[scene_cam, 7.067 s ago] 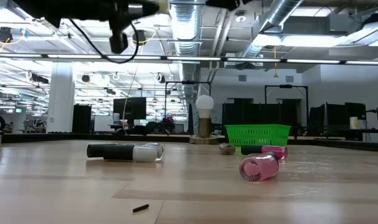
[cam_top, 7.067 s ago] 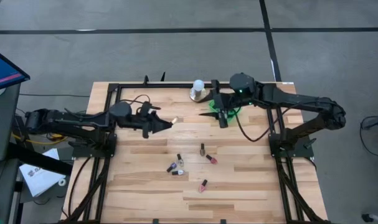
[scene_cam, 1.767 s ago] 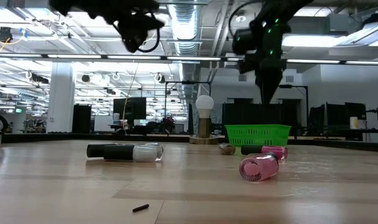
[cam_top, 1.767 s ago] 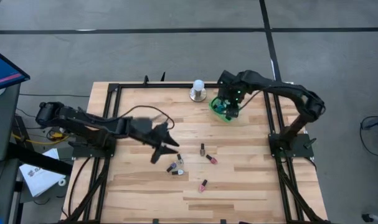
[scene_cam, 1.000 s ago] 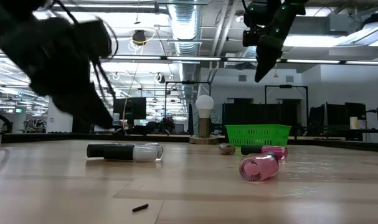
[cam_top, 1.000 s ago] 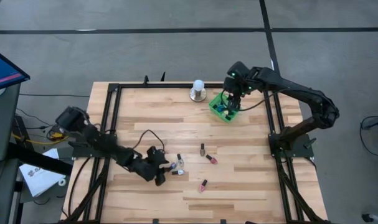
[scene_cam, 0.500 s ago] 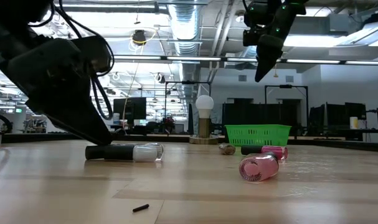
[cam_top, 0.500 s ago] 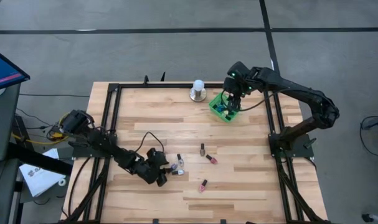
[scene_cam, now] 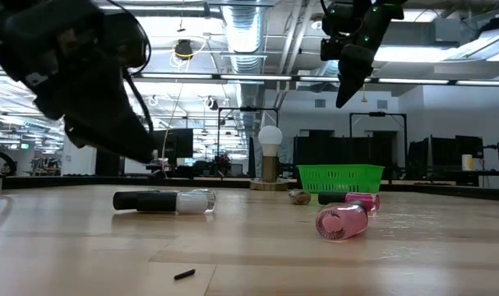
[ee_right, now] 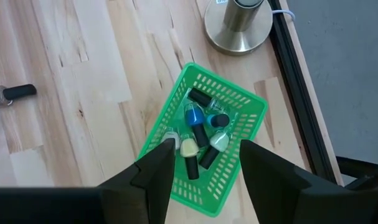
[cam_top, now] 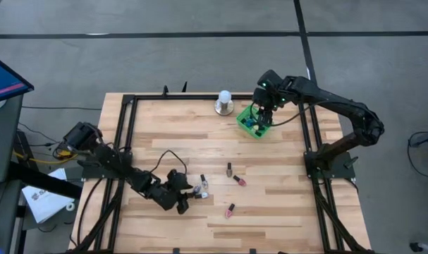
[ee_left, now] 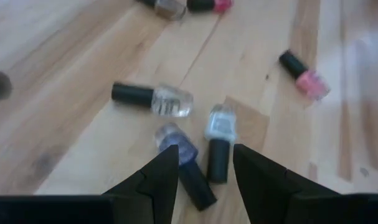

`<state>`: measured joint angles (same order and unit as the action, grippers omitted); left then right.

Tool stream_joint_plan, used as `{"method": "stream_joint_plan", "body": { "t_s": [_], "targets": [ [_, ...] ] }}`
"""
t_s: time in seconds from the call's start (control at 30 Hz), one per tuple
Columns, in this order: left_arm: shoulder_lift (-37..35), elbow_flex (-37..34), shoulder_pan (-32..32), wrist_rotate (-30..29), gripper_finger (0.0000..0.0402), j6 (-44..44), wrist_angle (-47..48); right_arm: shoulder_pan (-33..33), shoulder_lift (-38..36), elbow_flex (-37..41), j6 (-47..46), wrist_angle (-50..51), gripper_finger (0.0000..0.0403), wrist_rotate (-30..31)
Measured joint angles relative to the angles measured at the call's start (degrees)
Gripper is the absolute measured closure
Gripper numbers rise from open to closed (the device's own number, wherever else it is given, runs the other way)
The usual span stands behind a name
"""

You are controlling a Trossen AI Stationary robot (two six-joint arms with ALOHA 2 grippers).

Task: Pick & Place Nail Polish
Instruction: Put the violet nail polish bottle into the green bin

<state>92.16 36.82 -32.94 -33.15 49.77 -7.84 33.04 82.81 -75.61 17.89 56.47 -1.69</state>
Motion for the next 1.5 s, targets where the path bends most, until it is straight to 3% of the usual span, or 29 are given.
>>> {"method": "stream_joint_plan", "body": {
  "t_s": [0.47,0.73,0.87,1.03,1.17,1.33,1.5],
  "targets": [
    [8.3,1.5,0.0,0.5,0.0252,2.5,2.0,0.0,0.0,0.0,-0.4,0.0,0.0234,0.0],
    [8.3,1.5,0.0,-0.1,0.0254,2.7,5.8,0.0,0.0,0.0,-0.4,0.1,0.0232,0.0],
    [9.1,1.5,-0.1,-0.5,0.0282,1.9,6.2,0.0,0.0,0.0,-0.4,0.1,0.0235,0.0],
    [10.2,1.4,0.0,-1.2,0.0348,1.9,6.5,0.0,0.0,0.0,-0.4,0.2,0.0239,0.0],
    [9.9,1.4,0.3,-0.9,0.0352,1.9,6.6,0.0,0.0,0.0,-0.4,0.3,0.0238,-0.2],
    [5.5,1.2,2.9,2.5,0.0352,1.2,7.5,0.0,0.0,0.0,-0.6,-0.9,0.0237,-8.1],
    [-2.6,1.1,7.7,1.3,0.0352,-3.8,9.2,-0.8,0.0,0.0,-3.5,-5.2,0.0241,-17.0]
  ]
}}
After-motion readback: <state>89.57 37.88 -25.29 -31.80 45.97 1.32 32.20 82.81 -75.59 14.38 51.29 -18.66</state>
